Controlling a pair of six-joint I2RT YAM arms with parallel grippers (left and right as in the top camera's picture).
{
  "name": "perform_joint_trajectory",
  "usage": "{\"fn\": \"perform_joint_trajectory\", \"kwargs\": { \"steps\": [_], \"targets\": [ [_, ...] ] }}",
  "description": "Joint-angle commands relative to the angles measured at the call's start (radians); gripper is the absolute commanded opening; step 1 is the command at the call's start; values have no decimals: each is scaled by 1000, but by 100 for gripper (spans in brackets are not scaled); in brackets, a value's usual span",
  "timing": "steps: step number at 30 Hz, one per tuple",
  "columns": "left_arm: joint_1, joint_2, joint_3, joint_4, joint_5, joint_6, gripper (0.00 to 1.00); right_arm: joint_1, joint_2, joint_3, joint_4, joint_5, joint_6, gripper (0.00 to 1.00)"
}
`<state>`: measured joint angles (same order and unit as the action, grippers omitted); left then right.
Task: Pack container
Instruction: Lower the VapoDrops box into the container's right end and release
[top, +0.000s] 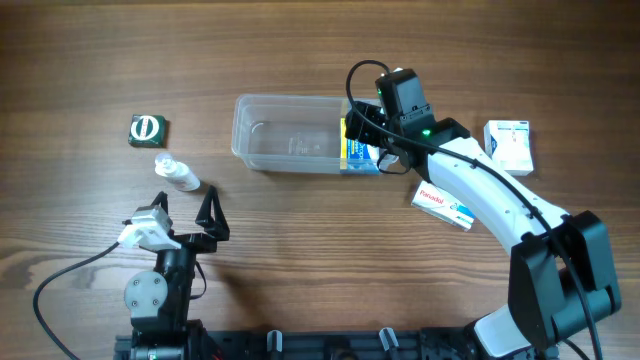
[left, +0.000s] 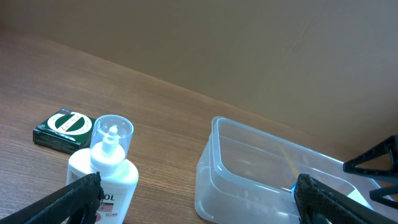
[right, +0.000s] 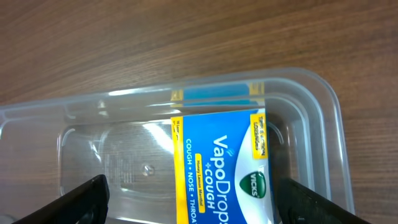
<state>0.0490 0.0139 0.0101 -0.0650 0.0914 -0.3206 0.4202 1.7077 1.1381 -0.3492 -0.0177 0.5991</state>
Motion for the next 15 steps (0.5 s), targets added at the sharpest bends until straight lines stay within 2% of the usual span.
{"fn": "perform_joint_trajectory", "kwargs": {
  "steps": [1,6,9,11,15],
  "targets": [
    [8,-7,-5,-6,-10,-2,100,3,12,37,8,-29,-63,85],
    [8,-7,-5,-6,-10,-2,100,3,-36,98,-5,-146,-132,88],
    [8,-7,-5,-6,-10,-2,100,-8,-99,132,-55,-135,-180,94],
    [8,-7,-5,-6,-10,-2,100,-38,-149,152,-114,-106,-208,100],
    [8,-7,-5,-6,-10,-2,100,-160,-261,163,-223,-102,-272,100]
  ]
}}
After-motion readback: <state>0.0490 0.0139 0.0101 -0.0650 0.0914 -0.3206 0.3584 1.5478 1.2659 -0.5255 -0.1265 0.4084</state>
